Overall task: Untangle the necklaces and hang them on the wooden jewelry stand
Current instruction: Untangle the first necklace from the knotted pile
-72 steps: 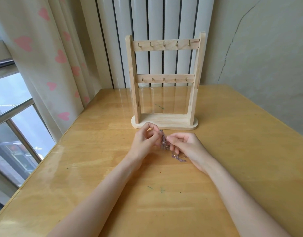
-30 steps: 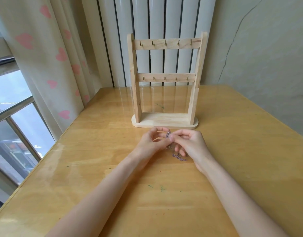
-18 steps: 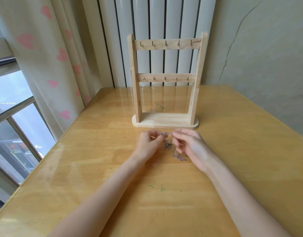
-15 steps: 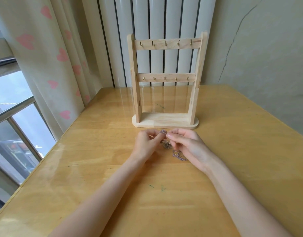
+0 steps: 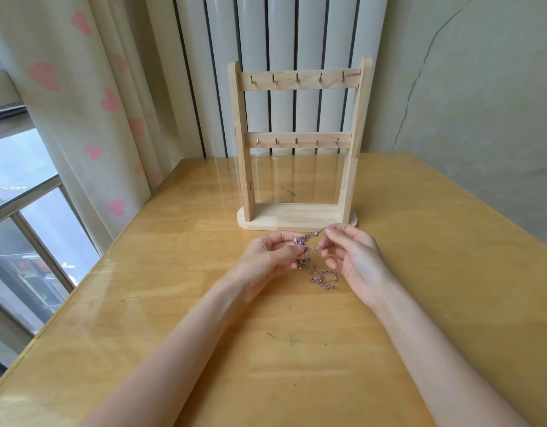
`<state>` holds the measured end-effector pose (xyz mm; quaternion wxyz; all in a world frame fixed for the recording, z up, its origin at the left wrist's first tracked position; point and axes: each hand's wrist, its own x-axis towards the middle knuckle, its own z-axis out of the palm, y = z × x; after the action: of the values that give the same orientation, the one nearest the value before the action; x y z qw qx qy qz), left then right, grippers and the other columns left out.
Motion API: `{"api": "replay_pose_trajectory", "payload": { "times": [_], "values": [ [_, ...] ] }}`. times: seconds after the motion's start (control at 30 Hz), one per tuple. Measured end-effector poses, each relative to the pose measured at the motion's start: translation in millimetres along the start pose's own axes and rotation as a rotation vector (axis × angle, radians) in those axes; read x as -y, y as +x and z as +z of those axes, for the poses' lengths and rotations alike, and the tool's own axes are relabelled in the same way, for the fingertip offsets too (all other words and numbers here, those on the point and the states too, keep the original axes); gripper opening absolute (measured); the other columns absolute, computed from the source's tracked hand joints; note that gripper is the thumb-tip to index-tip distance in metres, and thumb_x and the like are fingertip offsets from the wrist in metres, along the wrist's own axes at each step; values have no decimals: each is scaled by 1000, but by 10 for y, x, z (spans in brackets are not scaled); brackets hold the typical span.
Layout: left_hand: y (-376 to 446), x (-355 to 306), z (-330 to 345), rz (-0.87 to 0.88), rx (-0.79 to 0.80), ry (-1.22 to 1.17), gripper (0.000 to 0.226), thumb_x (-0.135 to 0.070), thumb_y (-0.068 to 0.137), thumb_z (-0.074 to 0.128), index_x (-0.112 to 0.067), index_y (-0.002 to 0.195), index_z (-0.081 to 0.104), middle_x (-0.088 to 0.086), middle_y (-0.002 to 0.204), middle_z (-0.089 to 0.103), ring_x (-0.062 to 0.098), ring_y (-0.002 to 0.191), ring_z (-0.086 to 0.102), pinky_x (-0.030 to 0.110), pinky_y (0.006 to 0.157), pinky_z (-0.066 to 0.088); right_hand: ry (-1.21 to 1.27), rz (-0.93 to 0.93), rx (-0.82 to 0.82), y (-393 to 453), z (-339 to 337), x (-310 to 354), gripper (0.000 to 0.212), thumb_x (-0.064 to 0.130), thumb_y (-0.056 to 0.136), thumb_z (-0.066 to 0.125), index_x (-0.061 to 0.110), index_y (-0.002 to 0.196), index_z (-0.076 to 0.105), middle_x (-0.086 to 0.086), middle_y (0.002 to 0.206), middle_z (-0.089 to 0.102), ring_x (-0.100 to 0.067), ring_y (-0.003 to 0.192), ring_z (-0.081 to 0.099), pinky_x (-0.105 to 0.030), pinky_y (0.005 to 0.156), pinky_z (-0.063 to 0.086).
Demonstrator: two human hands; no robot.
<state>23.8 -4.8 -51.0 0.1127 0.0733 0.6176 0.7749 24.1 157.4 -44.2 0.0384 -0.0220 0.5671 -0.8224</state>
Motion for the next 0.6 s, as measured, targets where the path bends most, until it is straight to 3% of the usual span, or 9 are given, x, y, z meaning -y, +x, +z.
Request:
{"api": "replay_pose_trajectory", "payload": {
  "times": [0.13,0.23,0.3,0.37,0.47,0.6],
  "values": [
    [5,28,14,169,-134,313,11,-6,84,64,-13,82,57,-5,56,59,8,46,50,15,48,43,-179,47,99,-40,59,1,5,17,88,59,12,86,59,-2,55,52,-13,47,41,-19,39,27],
    [34,54,10,318,-189,536,21,-5,83,65,-22,85,54,-5,68,56,8,50,52,19,49,44,-488,44,77,-65,102,-32,14,27,87,63,13,86,67,1,46,48,-8,39,36,-16,38,26],
    [50,71,9,362,-204,659,28,-6,80,67,-29,87,53,-5,73,58,6,56,54,24,57,48,-518,9,35,-56,103,-65,15,22,87,62,11,79,68,1,45,50,-6,36,32,-16,39,26],
    [53,82,3,355,-209,644,28,-5,79,68,-27,87,54,-1,76,61,10,64,57,28,66,49,-473,-12,-3,-49,97,-77,15,18,88,62,9,76,68,-2,51,55,-7,36,28,-16,39,24],
    [68,89,-10,340,-239,625,25,-3,78,67,-25,84,57,2,75,63,14,66,58,30,68,52,-461,-27,-88,-37,96,-69,11,16,85,65,10,76,69,0,56,56,-3,34,29,-14,38,25],
    [82,111,7,322,-250,660,24,-8,78,70,-29,80,58,-5,72,62,12,64,57,44,71,57,-495,-21,-207,-17,120,-71,11,18,81,68,18,70,66,17,38,44,-4,42,36,-16,42,30]
  ]
}}
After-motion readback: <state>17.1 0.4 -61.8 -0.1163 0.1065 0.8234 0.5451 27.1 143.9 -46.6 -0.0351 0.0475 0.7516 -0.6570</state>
